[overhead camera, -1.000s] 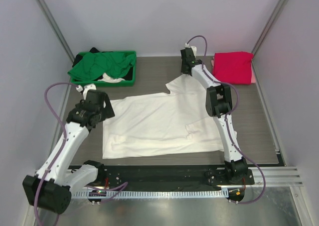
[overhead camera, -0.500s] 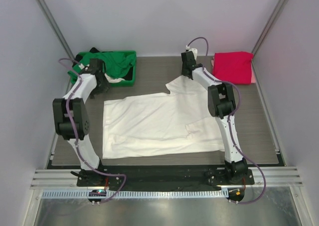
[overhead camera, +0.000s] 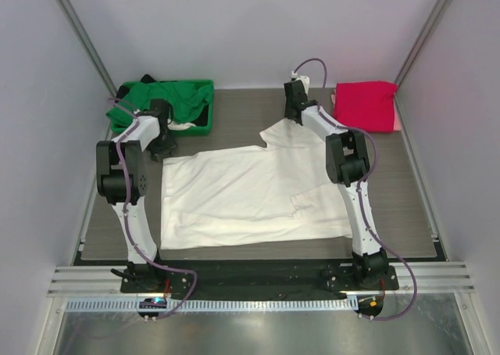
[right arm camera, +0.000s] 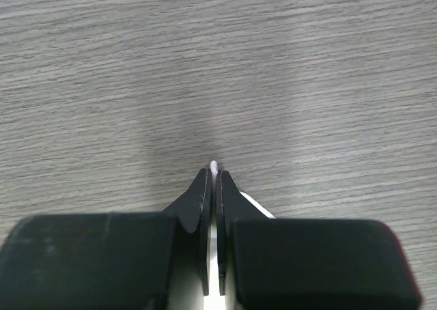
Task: Fold and stack the t-shirts
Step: Fold the tshirt
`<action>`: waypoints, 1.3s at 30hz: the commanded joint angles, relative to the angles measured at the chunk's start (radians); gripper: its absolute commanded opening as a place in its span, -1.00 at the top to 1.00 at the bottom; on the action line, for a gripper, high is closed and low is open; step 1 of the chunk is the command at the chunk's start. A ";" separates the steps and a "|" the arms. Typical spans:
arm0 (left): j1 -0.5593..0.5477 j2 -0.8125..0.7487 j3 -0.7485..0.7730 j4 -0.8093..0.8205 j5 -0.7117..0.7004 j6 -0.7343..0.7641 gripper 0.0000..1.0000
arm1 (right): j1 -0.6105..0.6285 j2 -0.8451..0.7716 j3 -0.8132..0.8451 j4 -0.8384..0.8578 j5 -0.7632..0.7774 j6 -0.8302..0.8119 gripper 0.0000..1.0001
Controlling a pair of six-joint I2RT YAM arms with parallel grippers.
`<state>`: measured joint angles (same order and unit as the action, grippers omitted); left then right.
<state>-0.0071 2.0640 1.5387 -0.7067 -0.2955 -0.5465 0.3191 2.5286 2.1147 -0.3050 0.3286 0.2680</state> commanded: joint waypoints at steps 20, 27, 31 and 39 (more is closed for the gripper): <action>-0.047 0.028 0.009 -0.051 -0.066 -0.046 0.04 | 0.012 0.009 -0.033 -0.082 -0.025 -0.010 0.98; -0.060 0.008 0.017 -0.102 -0.143 -0.053 -0.16 | 0.011 0.009 -0.032 -0.083 -0.028 -0.015 0.97; -0.090 0.013 0.014 -0.102 -0.145 -0.061 -0.03 | 0.011 0.010 -0.032 -0.082 -0.029 -0.016 0.97; -0.097 0.073 0.060 -0.102 -0.149 -0.063 0.38 | 0.011 0.015 -0.028 -0.085 -0.028 -0.019 0.98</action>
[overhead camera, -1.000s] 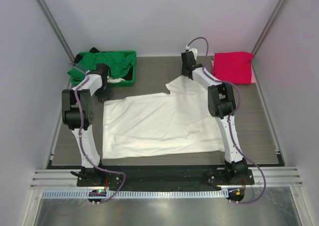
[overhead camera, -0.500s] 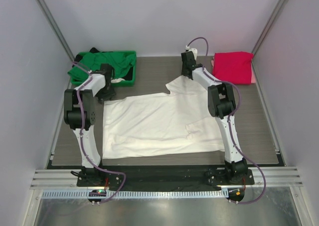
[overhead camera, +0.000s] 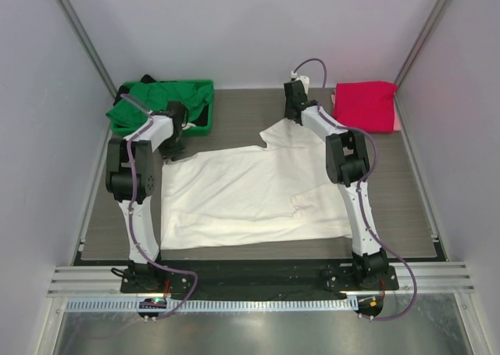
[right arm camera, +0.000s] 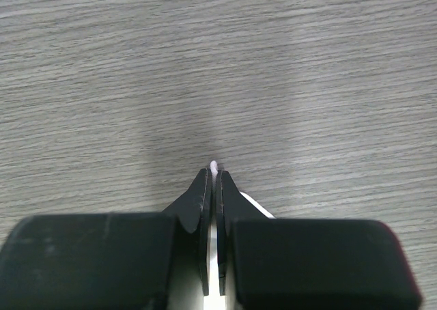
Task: Fold and stack the t-shirts
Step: Fold the tshirt
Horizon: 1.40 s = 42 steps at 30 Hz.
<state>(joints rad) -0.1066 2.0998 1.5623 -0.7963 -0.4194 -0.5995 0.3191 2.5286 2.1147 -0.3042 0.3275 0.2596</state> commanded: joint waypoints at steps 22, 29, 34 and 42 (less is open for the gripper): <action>0.025 -0.159 0.051 -0.109 0.093 0.003 1.00 | 0.018 -0.434 -0.360 -0.088 -0.079 -0.033 0.98; 0.025 -0.270 -0.093 -0.066 0.126 0.006 0.99 | 0.037 -0.703 -0.623 -0.105 -0.042 -0.040 0.98; 0.025 -0.363 -0.200 -0.037 0.120 0.009 1.00 | 0.046 -0.889 -0.769 -0.127 -0.002 -0.034 0.98; 0.024 -0.463 -0.304 -0.014 0.119 0.009 1.00 | 0.055 -1.134 -1.025 -0.139 0.093 0.010 0.98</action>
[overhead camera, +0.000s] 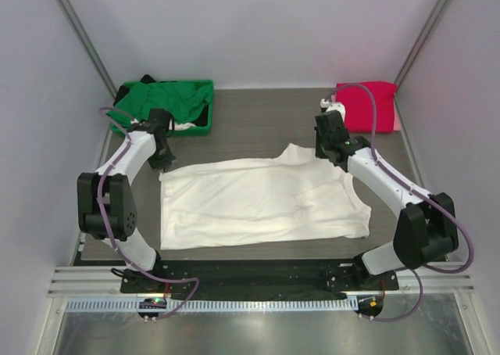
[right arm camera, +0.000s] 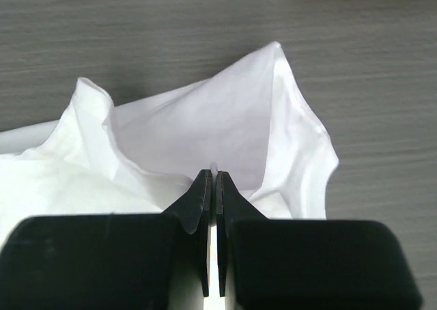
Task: Fold and stack the t-shirts
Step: Fold the tshirt
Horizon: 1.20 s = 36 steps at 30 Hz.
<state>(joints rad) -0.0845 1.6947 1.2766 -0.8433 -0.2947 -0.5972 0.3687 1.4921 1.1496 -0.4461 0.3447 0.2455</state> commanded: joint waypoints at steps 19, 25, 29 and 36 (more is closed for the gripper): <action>-0.031 -0.217 -0.217 0.107 -0.004 -0.095 1.00 | 0.004 -0.450 -0.350 -0.058 0.315 0.294 0.97; -0.031 -0.303 -0.325 0.108 -0.030 -0.157 1.00 | 0.004 -0.579 -0.476 -0.092 0.333 0.506 0.95; -0.031 -0.378 -0.388 0.099 -0.050 -0.200 0.43 | 0.004 -0.667 -0.514 -0.118 0.394 0.578 0.29; -0.031 -0.539 -0.418 0.102 -0.046 -0.222 -0.58 | 0.004 -0.776 -0.489 -0.089 0.387 0.511 -0.34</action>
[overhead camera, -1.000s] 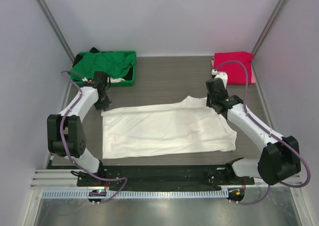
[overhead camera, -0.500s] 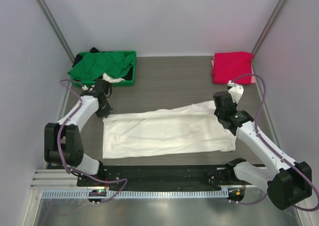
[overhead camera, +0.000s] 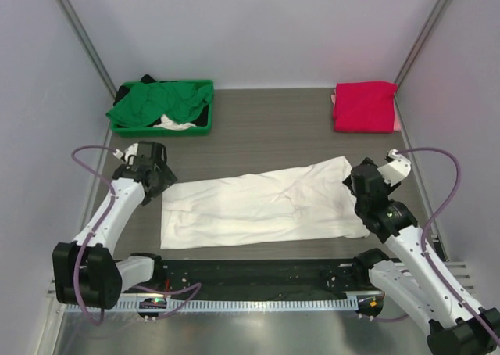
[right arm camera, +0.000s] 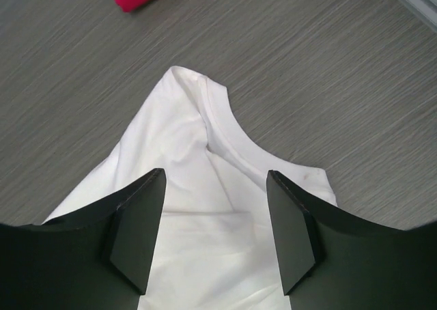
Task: Fold and stack the t-shirts
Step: Fold the tshirt
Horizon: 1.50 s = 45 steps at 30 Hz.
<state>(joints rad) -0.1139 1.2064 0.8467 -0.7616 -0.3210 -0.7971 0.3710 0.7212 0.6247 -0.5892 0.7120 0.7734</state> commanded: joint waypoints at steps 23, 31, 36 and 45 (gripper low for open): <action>-0.227 0.401 0.106 0.047 0.160 0.111 -0.39 | -0.078 0.767 0.203 0.169 -0.752 0.184 -0.49; -0.234 0.415 0.034 0.042 0.195 0.075 -0.37 | -0.195 1.129 0.427 0.158 -0.796 0.046 -0.48; -0.256 0.378 -0.058 0.114 0.293 0.030 -0.34 | -0.185 1.355 0.722 0.131 -0.821 0.014 -0.48; -0.495 0.228 -0.265 0.300 0.487 -0.238 -0.28 | -0.119 1.803 1.395 0.035 -0.864 0.003 -0.48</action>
<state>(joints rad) -0.5041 1.4006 0.6922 -0.5034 -0.0116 -0.8719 0.2283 2.3585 1.9293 -0.5137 -0.1894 0.8055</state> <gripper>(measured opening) 0.642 0.739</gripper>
